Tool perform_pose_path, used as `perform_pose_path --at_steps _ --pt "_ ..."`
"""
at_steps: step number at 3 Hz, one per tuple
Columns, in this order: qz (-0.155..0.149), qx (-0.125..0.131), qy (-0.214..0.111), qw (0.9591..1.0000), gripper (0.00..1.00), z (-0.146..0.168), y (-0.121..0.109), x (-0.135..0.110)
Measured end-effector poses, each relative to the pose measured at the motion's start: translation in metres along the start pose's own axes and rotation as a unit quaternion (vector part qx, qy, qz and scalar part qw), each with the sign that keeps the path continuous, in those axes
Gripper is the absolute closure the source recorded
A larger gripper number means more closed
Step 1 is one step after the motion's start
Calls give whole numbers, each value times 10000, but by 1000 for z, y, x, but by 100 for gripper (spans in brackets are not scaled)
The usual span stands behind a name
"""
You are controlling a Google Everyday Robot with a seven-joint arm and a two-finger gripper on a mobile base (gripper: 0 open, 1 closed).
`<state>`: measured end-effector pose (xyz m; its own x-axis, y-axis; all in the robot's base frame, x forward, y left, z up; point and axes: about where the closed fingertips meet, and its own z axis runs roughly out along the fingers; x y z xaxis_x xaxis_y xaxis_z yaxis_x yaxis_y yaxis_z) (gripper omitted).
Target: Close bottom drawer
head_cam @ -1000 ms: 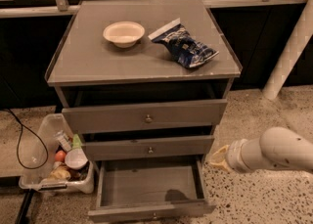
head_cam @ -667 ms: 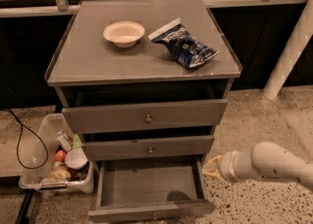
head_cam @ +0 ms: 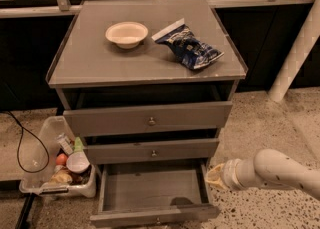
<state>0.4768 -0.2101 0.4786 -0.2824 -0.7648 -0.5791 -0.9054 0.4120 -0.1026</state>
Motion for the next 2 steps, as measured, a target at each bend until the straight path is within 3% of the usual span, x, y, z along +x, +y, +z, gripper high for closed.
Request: perform_pose_path --at_steps 1,2 --pt "125 -285 71 9995 100 29 19 10" --pt "362 -611 185 9973 100 77 51 38"
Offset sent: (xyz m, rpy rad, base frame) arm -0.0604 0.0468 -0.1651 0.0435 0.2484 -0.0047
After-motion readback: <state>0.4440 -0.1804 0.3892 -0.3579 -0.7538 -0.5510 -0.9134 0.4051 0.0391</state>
